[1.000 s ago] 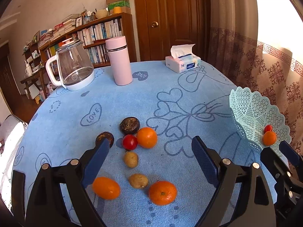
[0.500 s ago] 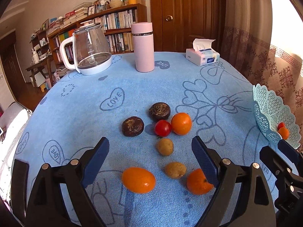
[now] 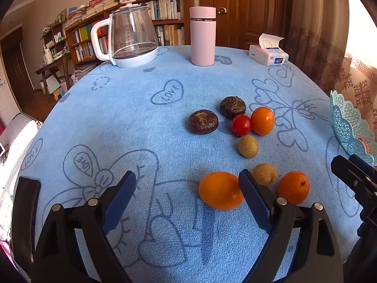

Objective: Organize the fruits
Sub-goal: 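Grasp the large orange with the left gripper while the right gripper grasps a tangerine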

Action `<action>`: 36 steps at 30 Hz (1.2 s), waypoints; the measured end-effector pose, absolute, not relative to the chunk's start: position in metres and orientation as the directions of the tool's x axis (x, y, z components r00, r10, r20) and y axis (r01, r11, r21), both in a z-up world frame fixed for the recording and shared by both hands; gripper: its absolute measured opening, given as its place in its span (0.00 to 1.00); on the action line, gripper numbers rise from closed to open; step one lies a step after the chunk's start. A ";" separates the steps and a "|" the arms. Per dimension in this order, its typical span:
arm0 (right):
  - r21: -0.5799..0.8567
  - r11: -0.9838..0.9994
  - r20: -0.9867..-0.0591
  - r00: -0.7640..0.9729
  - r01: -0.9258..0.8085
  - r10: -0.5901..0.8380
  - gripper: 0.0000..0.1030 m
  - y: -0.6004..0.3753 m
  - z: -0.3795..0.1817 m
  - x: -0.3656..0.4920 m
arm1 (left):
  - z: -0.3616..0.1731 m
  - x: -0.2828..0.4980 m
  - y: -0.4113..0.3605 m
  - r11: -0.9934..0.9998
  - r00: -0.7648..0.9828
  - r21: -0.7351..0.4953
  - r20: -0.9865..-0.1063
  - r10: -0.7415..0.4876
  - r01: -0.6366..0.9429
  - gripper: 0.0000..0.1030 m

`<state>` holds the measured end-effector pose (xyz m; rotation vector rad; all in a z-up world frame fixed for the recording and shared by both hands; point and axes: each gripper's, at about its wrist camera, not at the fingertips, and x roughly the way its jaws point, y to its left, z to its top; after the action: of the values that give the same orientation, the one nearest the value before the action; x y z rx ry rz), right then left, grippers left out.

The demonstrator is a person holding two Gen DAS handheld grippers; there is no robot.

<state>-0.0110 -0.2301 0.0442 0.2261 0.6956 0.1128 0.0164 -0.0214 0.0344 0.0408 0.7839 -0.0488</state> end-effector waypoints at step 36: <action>0.256 0.966 -0.668 0.718 -0.023 0.194 0.85 -0.222 0.029 -0.004 | 0.022 0.016 -0.021 0.950 0.630 -0.239 -0.711 -0.312 0.201 0.60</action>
<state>-0.0044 -0.2224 0.0285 0.2373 0.7621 0.1216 0.0164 -0.0207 0.0221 -0.1414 0.8394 -0.2945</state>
